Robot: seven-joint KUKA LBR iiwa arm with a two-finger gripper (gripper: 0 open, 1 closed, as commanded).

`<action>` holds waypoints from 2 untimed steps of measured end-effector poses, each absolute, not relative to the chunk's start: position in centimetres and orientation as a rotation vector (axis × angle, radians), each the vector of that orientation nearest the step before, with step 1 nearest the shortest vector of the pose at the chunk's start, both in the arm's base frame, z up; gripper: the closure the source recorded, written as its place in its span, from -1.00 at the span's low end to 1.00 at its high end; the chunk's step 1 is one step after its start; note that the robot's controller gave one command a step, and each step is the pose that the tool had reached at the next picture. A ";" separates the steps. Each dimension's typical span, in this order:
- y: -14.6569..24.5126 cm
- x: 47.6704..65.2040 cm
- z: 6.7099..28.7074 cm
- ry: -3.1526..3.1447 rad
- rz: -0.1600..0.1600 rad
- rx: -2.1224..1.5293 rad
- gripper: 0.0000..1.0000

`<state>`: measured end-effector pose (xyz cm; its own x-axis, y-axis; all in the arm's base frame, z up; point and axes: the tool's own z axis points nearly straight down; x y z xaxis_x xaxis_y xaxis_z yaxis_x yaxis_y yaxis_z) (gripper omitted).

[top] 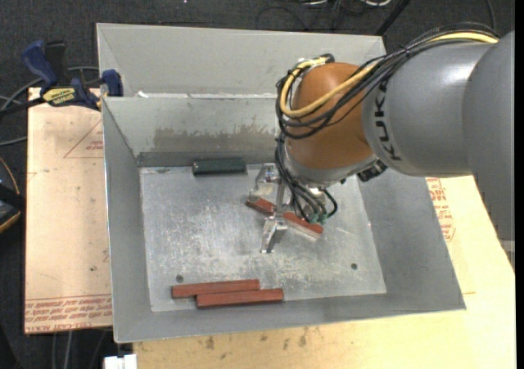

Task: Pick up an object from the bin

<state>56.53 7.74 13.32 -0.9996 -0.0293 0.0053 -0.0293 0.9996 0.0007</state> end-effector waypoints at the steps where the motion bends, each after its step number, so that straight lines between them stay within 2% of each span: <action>1: 4.1 63.7 7.8 -3.142 -0.009 0.131 1.00; 2: 4.1 63.8 7.8 -3.144 -0.010 0.129 1.00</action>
Offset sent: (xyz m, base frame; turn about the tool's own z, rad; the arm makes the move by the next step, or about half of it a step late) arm 0.0000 0.0000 0.0000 0.0000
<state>63.76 4.07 7.77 -0.9966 -0.0822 -0.0049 -0.0823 0.9966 0.0058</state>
